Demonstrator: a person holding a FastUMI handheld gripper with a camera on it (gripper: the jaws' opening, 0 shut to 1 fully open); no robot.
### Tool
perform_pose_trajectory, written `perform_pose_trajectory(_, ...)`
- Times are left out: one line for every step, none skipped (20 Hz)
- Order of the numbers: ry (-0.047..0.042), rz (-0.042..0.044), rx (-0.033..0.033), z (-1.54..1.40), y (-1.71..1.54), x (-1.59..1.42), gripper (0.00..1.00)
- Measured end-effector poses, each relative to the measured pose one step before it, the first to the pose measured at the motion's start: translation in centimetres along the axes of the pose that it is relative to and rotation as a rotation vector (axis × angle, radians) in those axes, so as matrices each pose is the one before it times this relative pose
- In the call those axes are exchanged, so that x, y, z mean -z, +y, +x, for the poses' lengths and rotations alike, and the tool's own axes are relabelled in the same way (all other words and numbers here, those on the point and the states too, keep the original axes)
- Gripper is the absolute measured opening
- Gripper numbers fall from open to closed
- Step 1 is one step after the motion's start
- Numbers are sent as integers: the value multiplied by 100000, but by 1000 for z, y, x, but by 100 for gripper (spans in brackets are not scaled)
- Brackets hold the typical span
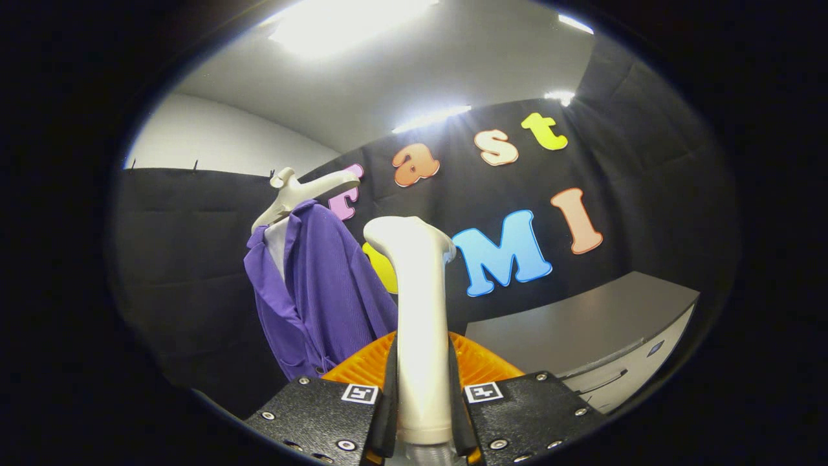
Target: Iron the clothes twice with a garment steamer, once on the left side and once on the right side.
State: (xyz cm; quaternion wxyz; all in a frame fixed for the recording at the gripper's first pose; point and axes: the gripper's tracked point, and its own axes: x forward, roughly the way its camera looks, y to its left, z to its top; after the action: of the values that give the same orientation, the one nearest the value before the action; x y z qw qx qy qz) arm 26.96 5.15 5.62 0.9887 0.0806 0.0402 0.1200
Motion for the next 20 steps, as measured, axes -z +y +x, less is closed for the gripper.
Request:
perform_pose_trajectory(-1232, -2130, -374, -289, 1195, -239, 34)
perform_pose_trajectory(-914, -1613, -351, -32, 1135, -215, 34)
perform_pose_trajectory(-910, -1530, -142, 193, 1008, -270, 34)
perform_pose_trajectory(-1132, -2334, 217, 178, 844, -324, 34)
perform_pose_trajectory(-2154, -2688, 258, 163, 900, -622, 34)
perform_pose_trajectory(-2709, -3039, 610, 420, 917, -726, 34)
perform_pose_trajectory(-1315, -3780, 827, 642, 820, -523, 34)
perform_pose_trajectory(-752, -2938, 893, 441, 811, -299, 34)
perform_pose_trajectory(-341, -1257, -164, 460, 1087, -175, 34)
perform_pose_trajectory(-583, -163, -1266, 489, 1336, -164, 34)
perform_pose_trajectory(-787, -606, -916, 499, 1375, -433, 34)
perform_pose_trajectory(-1118, -1401, -273, 501, 819, -488, 34)
perform_pose_trajectory(-1042, -1306, 215, 609, 776, -282, 34)
perform_pose_trajectory(-888, -643, 497, 512, 755, -282, 34)
perform_pose_trajectory(-246, -323, 728, 665, 659, -16, 34)
perform_pose_trajectory(573, -373, 990, 792, 482, 115, 34)
perform_pose_trajectory(690, -1327, 1198, 740, 335, 223, 34)
perform_pose_trajectory(940, -1923, 1320, 531, 212, 278, 34)
perform_pose_trajectory(1997, -1592, 1024, 422, 212, 603, 35)
perform_pose_trajectory(1995, -808, 25, 355, 464, 765, 34)
